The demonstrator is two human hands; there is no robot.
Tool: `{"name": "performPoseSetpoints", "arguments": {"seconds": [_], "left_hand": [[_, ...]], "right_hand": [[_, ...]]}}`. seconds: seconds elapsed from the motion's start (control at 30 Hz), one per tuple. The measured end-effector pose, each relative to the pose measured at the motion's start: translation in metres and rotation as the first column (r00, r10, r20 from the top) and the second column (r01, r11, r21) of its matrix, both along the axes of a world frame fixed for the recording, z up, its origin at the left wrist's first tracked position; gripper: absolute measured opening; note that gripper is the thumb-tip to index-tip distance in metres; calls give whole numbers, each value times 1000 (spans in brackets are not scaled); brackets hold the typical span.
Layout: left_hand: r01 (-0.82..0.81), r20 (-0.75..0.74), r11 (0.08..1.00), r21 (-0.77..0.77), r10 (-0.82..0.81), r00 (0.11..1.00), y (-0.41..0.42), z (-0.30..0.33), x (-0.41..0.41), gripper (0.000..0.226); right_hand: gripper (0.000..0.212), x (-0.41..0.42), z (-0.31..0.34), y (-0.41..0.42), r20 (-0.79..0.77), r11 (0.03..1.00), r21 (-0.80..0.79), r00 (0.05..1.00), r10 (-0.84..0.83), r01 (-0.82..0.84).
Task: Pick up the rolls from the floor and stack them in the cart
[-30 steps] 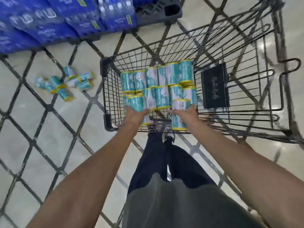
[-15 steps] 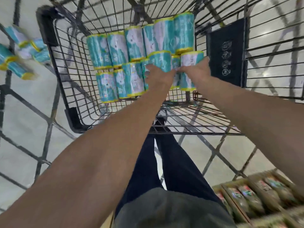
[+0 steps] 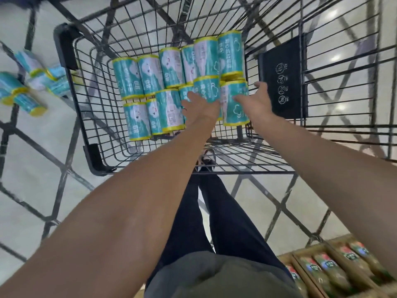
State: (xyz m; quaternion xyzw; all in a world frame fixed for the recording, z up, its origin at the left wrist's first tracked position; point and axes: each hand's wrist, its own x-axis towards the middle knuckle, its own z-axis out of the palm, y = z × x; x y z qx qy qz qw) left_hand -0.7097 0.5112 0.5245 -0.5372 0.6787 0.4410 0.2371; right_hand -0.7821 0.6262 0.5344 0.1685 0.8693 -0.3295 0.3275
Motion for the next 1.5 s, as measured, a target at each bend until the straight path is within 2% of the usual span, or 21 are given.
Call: {"name": "performPoseSetpoints", "arguments": {"seconds": [0.13,0.2,0.27,0.4,0.5,0.6,0.7,0.83,1.03,1.17,1.27,1.5], "left_hand": [[5,-49,998,-64,-8,999,-18,37,37,85],[0,-99,995,-98,-10,995,-29,67,62,80],[-4,-135,987,-162,-18,991,-43,102,89,73],[5,-171,945,-328,-65,983,-78,182,146,58],[-4,-155,901,-434,-70,985,-114,233,191,53],[-44,-136,853,-520,-32,990,-156,271,243,51],[-93,-145,795,-599,6,989,-197,293,295,49],[-156,-151,761,-630,77,985,-244,303,371,46],[-211,-168,754,-622,134,977,-311,295,480,46],[-218,-141,773,-596,167,976,-348,283,533,54],[-250,-145,794,-554,204,968,-370,276,555,53],[-208,-93,833,-513,187,978,-432,243,563,49]], "right_hand": [[50,15,45,4,-43,998,-11,997,62,-62],[43,31,74,5,-86,978,2,975,206,-207],[42,49,105,0,-144,922,24,911,386,-386],[47,80,178,-38,-201,692,110,666,718,-713],[51,106,228,-84,-239,508,177,464,853,-843],[54,138,270,-144,-266,341,225,279,923,-913],[51,180,301,-209,-333,222,290,119,935,-931],[49,251,315,-280,-386,122,294,-2,923,-948],[45,352,307,-367,-354,59,310,-58,933,-949],[47,396,288,-404,-329,65,312,-43,943,-948],[52,416,273,-423,-280,71,292,-14,960,-954],[59,419,228,-474,-188,82,259,33,982,-962]]}}
